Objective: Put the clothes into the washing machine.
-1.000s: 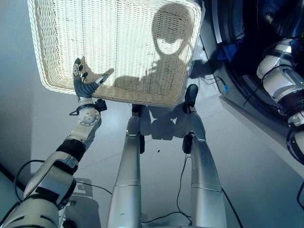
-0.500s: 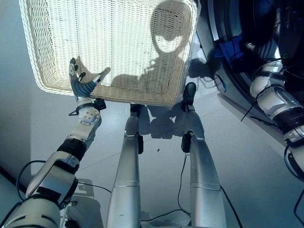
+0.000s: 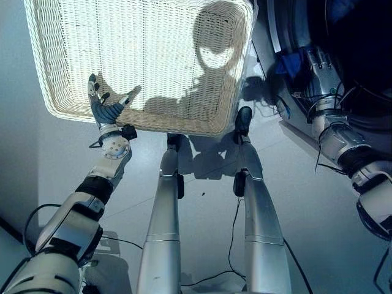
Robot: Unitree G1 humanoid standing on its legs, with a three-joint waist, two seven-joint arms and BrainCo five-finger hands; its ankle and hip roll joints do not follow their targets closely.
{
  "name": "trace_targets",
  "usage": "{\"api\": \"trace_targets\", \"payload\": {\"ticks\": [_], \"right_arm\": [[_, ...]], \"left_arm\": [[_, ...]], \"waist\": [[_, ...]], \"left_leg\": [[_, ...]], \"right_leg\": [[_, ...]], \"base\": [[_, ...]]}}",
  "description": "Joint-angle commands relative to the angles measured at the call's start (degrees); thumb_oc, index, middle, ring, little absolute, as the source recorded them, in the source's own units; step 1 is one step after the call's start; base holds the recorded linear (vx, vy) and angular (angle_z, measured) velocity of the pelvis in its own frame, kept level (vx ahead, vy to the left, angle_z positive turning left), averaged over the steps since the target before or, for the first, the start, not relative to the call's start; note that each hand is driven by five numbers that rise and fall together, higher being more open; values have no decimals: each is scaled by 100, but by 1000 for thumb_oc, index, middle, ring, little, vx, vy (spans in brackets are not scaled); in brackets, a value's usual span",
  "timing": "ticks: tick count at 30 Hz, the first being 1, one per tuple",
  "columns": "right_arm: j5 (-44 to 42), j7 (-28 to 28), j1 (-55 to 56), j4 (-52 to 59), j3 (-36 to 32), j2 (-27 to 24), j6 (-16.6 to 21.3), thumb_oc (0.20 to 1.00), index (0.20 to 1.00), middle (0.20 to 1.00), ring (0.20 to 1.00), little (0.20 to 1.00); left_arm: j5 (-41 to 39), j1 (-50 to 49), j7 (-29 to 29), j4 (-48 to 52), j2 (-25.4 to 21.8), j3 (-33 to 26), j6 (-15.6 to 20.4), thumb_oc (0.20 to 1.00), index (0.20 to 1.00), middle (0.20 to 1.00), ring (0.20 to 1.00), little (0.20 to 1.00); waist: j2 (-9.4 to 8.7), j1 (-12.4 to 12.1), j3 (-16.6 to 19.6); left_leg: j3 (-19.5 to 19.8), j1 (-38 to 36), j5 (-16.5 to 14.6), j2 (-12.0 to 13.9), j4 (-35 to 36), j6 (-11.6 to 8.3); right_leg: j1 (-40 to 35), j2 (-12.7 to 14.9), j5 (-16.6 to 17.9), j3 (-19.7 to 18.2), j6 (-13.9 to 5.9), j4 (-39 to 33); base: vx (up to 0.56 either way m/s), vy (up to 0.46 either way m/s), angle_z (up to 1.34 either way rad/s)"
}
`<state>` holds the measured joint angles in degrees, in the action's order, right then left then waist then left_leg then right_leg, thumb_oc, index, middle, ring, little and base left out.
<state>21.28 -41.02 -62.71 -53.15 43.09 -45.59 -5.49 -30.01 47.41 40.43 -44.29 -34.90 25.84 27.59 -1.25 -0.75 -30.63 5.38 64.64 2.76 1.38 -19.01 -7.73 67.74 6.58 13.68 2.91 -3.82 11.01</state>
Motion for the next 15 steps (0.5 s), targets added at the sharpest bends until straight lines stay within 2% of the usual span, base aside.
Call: {"api": "trace_targets", "payload": {"ticks": [1,2,3,4,10,15], "right_arm": [[156,224,-337,-113,310,-146,-280,1000,1000,1000,1000,1000],[163,350,-410,-222,351,-124,-387,589,589,589,589,589],[136,403,-445,-283,372,-108,-453,278,278,278,278,278],[159,378,-608,-540,465,-52,-558,200,200,200,200,200],[647,747,-985,-970,602,58,-1003,200,200,200,200,200],[818,674,-1138,-1166,666,83,-1060,200,200,200,200,200]], "left_arm": [[280,497,-269,1,285,-16,-21,1000,1000,1000,1000,1000],[271,526,-272,-8,291,-2,-40,1000,1000,1000,1000,1000],[265,540,-277,-17,294,3,-40,1000,1000,1000,1000,1000],[286,598,-306,-57,336,21,-39,1000,1000,1000,1000,1000],[272,643,-330,-62,397,33,-71,1000,1000,1000,1000,1000],[278,635,-359,-84,431,47,-49,1000,1000,1000,1000,1000]], "waist": [[319,-8,83],[329,-17,83],[335,-22,83],[353,-51,83],[416,-125,83],[450,-174,83]], "left_leg": [[-370,-204,355,-612,572,535],[-369,-200,358,-616,573,534],[-370,-192,362,-616,573,532],[-361,-182,384,-622,600,534],[-341,-167,429,-637,624,534],[-310,-180,477,-656,689,543]], "right_leg": [[-105,-577,-524,649,-332,616],[-98,-575,-515,652,-333,610],[-89,-576,-511,651,-332,609],[-84,-558,-483,666,-332,571],[-72,-548,-454,677,-330,561],[-86,-535,-420,696,-330,518]], "base": [[0,0,0],[0,0,0],[0,0,0],[0,0,0],[0,0,0],[0,0,0]]}}
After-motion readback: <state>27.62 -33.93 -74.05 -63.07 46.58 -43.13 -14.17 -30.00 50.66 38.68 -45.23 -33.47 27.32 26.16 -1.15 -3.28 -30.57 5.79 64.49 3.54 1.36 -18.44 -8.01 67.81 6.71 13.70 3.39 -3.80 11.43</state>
